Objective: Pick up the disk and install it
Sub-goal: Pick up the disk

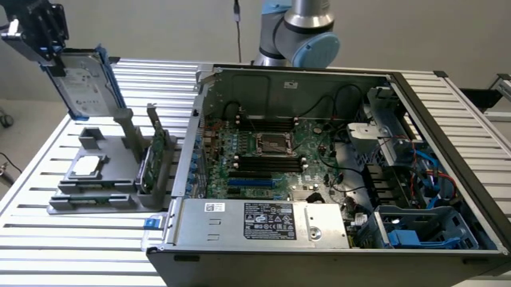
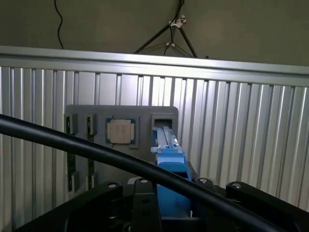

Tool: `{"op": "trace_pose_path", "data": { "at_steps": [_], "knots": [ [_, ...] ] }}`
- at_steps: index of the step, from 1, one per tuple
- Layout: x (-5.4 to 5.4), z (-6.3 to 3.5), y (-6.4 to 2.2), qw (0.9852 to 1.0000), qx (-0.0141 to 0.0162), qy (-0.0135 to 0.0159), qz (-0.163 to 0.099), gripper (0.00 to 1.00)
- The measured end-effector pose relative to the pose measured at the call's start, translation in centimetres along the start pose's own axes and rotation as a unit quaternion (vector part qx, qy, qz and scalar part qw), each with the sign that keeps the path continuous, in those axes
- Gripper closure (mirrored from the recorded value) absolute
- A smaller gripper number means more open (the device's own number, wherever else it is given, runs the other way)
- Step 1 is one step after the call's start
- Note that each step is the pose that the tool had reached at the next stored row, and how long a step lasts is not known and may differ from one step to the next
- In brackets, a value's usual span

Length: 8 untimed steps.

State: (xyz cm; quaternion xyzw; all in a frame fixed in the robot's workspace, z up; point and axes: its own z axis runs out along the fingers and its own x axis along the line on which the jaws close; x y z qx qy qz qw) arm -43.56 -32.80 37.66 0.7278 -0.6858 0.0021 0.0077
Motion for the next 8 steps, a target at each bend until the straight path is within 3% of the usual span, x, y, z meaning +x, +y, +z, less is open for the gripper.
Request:
{"op": "trace_pose_path", "data": {
  "at_steps": [3,8],
  "knots": [
    [0.1,-1.38,-0.53,1.0,-0.0001,0.0001,0.0,0.67],
    [0.2,-3.64,-2.15,1.0,-0.0005,0.0,0.0,0.67]
  ]
}}
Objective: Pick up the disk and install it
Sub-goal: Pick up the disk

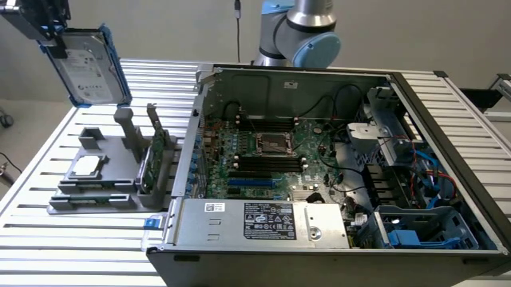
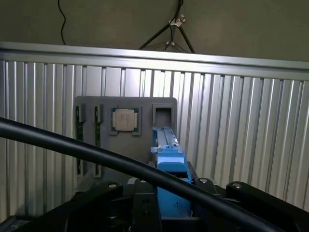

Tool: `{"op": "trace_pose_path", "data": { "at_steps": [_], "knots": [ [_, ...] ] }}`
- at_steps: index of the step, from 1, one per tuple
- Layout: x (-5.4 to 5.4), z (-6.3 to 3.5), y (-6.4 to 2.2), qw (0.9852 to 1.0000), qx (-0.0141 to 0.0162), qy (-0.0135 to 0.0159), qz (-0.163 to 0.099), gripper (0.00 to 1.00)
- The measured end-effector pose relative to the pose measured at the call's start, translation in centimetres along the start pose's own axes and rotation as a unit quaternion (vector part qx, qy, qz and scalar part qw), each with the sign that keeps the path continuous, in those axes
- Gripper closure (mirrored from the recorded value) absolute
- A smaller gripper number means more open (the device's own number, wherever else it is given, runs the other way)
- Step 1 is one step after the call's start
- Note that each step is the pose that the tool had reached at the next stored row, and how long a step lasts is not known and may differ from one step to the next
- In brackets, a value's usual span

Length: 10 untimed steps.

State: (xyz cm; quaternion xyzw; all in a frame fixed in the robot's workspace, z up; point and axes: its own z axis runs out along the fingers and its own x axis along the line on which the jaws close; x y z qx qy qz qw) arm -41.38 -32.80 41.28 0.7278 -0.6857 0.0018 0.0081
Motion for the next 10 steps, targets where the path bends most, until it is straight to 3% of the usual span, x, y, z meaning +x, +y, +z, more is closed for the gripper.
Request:
{"op": "trace_pose_path", "data": {
  "at_steps": [10],
  "knots": [
    [0.5,-4.59,-4.35,1.0,-0.0025,-0.0014,-0.001,0.67]
  ]
}}
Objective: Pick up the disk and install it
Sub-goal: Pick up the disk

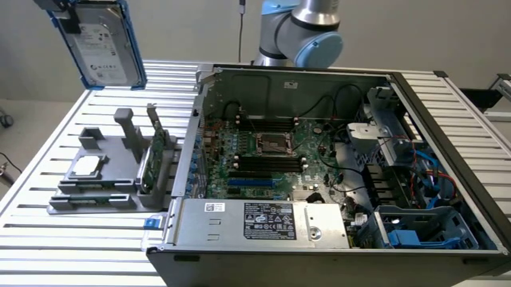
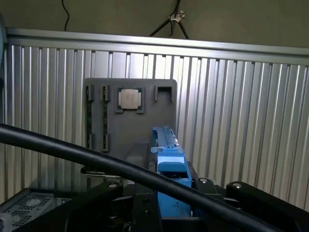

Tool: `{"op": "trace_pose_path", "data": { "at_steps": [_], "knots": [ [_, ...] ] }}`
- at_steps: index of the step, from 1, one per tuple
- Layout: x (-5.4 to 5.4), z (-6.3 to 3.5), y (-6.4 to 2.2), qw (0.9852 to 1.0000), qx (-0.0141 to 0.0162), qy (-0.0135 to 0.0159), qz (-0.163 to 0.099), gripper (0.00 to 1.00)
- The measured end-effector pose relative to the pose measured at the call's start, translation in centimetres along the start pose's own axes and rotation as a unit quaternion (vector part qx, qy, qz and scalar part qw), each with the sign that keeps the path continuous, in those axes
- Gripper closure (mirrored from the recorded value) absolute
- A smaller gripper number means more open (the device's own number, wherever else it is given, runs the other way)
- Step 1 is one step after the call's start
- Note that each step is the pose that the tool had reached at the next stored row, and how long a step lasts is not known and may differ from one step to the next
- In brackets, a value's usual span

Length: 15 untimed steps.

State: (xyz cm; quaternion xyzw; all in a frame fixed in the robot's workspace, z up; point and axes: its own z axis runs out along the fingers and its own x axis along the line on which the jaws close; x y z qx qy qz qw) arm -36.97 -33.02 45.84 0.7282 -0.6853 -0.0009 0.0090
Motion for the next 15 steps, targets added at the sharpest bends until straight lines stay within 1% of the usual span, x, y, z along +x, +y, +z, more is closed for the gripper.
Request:
{"op": "trace_pose_path", "data": {
  "at_steps": [3,7,10,13,15],
  "knots": [
    [0.2,-1.18,-1.36,1.0,-0.0008,-0.0001,0.0,0.67],
    [0.5,-2.16,-3.13,1.0,-0.0012,-0.0001,-0.001,0.67],
    [0.7,-2.55,-4.49,1.0,-0.0014,-0.0001,-0.002,0.67],
    [0.8,-2.63,-5.83,1.0,-0.0013,-0.0003,-0.003,0.67],
    [0.9,-2.69,-6.75,1.0,-0.0012,-0.0015,-0.004,0.67]
  ]
}}
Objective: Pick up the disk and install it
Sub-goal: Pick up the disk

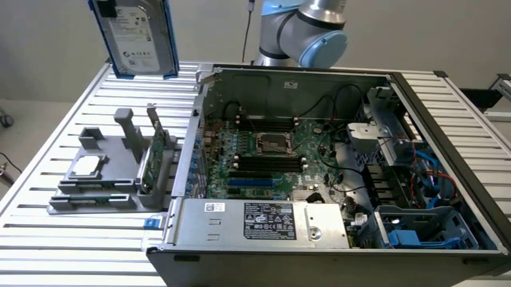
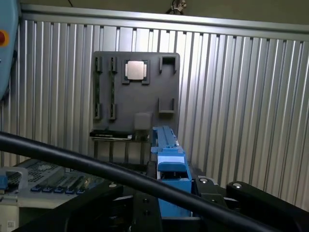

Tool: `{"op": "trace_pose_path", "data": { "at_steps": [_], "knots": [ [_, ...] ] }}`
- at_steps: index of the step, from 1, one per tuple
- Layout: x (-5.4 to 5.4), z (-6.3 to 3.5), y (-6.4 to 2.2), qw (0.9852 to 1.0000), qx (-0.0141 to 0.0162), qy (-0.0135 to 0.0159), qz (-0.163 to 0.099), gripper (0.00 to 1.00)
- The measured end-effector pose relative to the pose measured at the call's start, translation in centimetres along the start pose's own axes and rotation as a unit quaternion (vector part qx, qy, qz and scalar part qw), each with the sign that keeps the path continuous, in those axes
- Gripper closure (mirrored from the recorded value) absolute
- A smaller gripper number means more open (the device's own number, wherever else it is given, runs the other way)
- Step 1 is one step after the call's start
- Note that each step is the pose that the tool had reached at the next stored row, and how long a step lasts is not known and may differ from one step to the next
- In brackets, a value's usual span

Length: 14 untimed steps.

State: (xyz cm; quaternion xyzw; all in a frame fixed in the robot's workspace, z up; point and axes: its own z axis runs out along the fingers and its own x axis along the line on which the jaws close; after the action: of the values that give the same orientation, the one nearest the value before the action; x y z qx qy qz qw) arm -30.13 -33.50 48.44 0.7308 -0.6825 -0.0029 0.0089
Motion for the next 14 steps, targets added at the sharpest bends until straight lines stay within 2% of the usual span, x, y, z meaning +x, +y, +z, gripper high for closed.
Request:
{"op": "trace_pose_path", "data": {
  "at_steps": [7,14],
  "knots": [
    [0.3,-0.19,-3.17,1.0,0.0002,-0.0031,-0.002,0.67],
    [0.7,-0.4,-6.31,1.0,0.0003,-0.0043,-0.004,0.67]
  ]
}}
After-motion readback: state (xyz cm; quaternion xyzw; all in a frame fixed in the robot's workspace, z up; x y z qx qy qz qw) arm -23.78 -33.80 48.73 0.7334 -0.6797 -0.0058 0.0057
